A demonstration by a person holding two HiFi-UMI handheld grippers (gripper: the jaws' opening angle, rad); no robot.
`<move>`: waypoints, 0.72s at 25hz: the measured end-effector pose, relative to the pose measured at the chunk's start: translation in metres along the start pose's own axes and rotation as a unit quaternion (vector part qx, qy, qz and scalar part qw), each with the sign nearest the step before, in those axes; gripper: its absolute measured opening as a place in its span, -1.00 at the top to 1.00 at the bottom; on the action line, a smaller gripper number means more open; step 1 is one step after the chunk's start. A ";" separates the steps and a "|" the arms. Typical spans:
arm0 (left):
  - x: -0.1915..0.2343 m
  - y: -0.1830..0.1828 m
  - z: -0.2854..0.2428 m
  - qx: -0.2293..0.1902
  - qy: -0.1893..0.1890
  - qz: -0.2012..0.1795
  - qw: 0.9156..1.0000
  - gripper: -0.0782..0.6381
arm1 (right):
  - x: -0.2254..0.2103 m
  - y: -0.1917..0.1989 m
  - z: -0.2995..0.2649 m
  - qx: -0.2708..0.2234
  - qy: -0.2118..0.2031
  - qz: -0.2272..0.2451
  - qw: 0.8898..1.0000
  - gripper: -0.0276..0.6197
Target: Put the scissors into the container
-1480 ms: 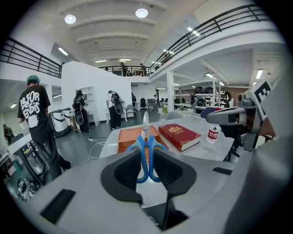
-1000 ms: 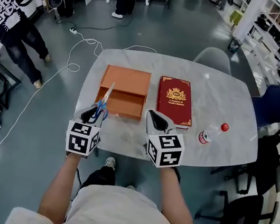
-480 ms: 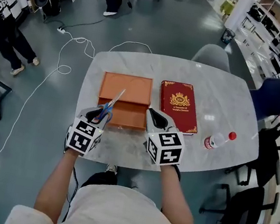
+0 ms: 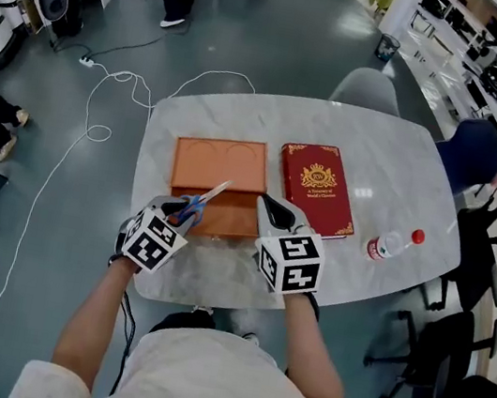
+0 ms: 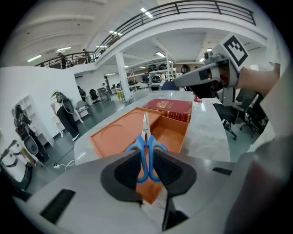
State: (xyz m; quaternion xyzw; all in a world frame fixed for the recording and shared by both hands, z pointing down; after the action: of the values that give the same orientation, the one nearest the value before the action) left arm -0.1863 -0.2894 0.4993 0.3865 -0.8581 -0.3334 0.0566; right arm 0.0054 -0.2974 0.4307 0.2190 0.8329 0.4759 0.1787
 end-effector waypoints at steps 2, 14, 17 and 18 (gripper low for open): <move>0.001 0.001 -0.005 0.013 0.012 -0.020 1.000 0.55 | 0.001 0.001 -0.002 0.002 0.006 -0.006 1.000 0.91; -0.003 0.004 -0.040 0.077 0.083 -0.125 0.986 0.55 | -0.003 0.008 -0.008 0.012 0.048 -0.032 0.998 0.91; -0.004 0.001 -0.049 0.101 0.092 -0.133 0.982 0.55 | -0.005 0.011 -0.010 0.016 0.054 -0.036 0.998 0.91; -0.004 0.001 -0.052 0.111 0.096 -0.135 0.980 0.55 | -0.005 0.012 -0.010 0.017 0.056 -0.038 0.998 0.91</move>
State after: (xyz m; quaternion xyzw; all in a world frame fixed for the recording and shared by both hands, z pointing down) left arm -0.1659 -0.3140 0.5408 0.5327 -0.8203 -0.2024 0.0496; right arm 0.0069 -0.3020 0.4465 0.1638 0.8571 0.4661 0.1461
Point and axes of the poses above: the fingertips, and each gripper's own axes: z backward along the fingers, x to its left, y out of its underside, the point moved 6 cm from there along z, backward along the fingers, and after that the axes turned 6 degrees about x, right-handed, at the moved point
